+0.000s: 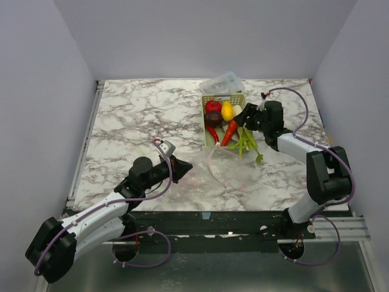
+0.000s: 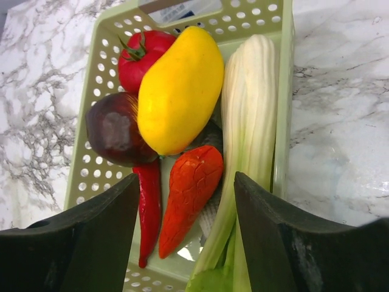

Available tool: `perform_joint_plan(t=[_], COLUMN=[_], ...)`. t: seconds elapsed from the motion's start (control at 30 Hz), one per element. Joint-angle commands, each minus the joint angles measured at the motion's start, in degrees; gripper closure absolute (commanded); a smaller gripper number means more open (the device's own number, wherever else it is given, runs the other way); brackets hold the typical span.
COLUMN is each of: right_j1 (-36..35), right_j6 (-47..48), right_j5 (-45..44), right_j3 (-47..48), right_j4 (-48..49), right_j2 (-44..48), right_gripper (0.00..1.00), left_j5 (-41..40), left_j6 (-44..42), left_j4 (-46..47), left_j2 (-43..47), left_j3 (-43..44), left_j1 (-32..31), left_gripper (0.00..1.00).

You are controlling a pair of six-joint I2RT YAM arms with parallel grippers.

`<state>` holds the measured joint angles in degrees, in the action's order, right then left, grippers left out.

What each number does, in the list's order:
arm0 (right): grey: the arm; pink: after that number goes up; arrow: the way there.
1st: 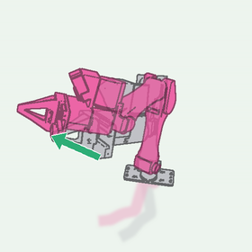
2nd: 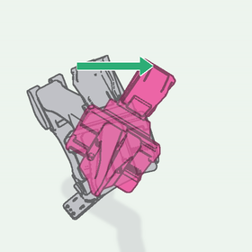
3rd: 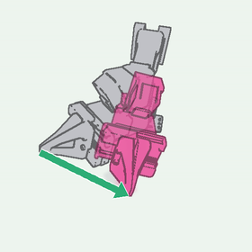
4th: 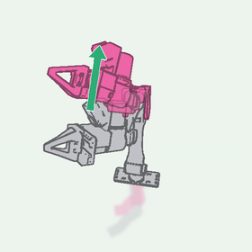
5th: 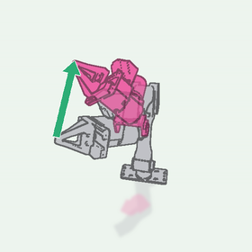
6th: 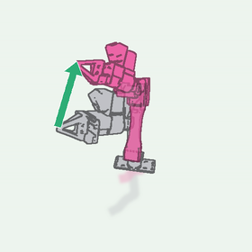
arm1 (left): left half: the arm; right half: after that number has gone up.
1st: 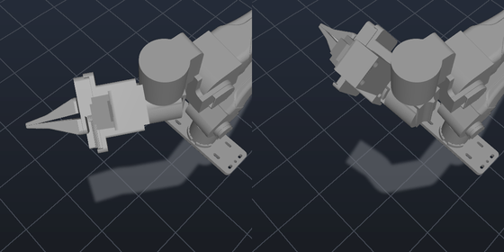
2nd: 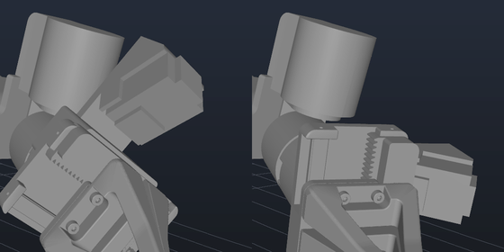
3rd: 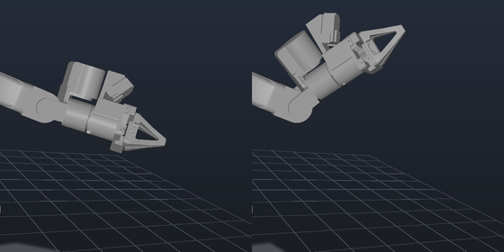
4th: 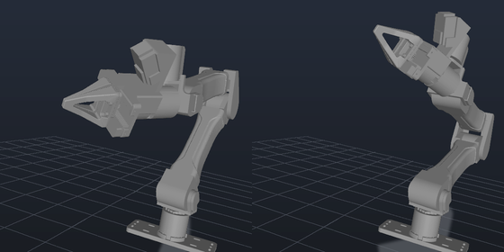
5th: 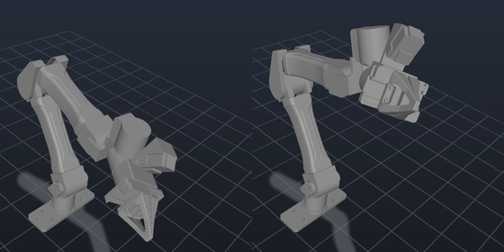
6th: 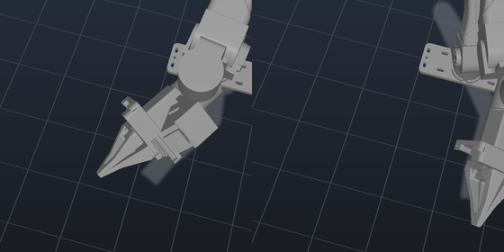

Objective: Open the zip-top bag and remove the fake food
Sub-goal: Place the fake vegetable in the bin, then place the zipper food storage bag at the center of the board.

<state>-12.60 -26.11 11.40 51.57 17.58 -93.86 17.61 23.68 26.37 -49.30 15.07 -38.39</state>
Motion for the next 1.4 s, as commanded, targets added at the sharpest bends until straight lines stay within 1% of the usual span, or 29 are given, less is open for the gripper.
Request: perform_joint_plan(t=[0.0,0.13,0.17,0.23,0.27,0.3,0.4,0.47,0.53,0.6,0.73,0.83,0.97,1.03,1.1,1.23,1.37], right_j1=[0.42,0.5,0.52,0.49,0.41,0.48,0.47,0.47,0.55,0.52,1.24,2.41,5.21,6.86,8.01,8.82,8.91], right_j6=[3.28,7.74,9.03,13.91,15.4,18.12,23.71,28.1,30.33,34.2,37.98,38.85,39.17,39.03,39.03,39.18,39.77], right_j5=[1.57,6.37,8.24,13.51,15.52,18.84,26.65,31.63,33.77,36.67,43.24,46.85,48.33,49.43,50.19,50.15,49.42], right_j3=[-0.53,-1.5,-1.84,-2.47,-3.04,-3.45,-4.49,-3.99,-3.83,-4.59,-6.06,-6.37,-6.58,-6.82,-7.24,-7.34,-7.45], right_j4=[-0.74,-2.55,-3.31,-4.63,-5.14,-5.98,-8.94,-12.88,-15.9,-18.15,-21.34,-22.18,-22.59,-22.66,-22.62,-22.63,-22.86], right_j2=[5.62,10.59,11.78,14.92,16.24,17.92,22.04,23.79,25.02,26.31,28.4,29.31,30.14,30.24,30.31,30.41,30.49], right_gripper=[0.31,0.29,0.25,0.21,0.16,0.15,0.0,0.0,0.0,0.0,0.0,0.0,0.0,0.0,0.0,0.0,0.0], left_j5=[1.34,1.94,2.06,2.4,2.58,2.69,3.12,3.22,3.09,2.57,2.28,1.74,0.45,0.56,2.32,5.77,4.71], left_j6=[0.22,-0.12,-0.2,-0.22,-0.22,-0.22,-0.22,-0.24,-0.59,-1.29,-3.83,-7.97,-15.4,-18.08,-19.95,-22.84,-25.46], left_j4=[-0.7,-0.96,-0.97,-0.97,-0.97,-0.93,-1.06,-1.22,-2.1,-3.63,-7.43,-13.64,-24.64,-29.75,-33.1,-36.98,-40.25], left_j2=[1.79,1.84,1.75,1.43,1.26,1.12,0.48,0.22,0.0,-0.06,1.35,3.13,4.38,4.39,4.3,3.85,1.69], left_j3=[-0.92,-0.75,-0.59,-0.27,-0.14,0.13,0.89,1.25,1.74,2.38,3.8,6.56,13.08,16.12,18.36,21.71,25.13], left_j1=[-0.39,-0.37,-0.37,-0.38,-0.47,-0.47,-0.63,-0.8,-0.81,-0.81,-0.81,-0.78,0.23,2.2,5.65,12.72,17.21], left_gripper=[0.96,0.96,0.96,0.96,0.96,0.96,0.96,0.96,0.96,0.96,0.96,0.96,0.95,0.95,0.95,0.96,0.95])
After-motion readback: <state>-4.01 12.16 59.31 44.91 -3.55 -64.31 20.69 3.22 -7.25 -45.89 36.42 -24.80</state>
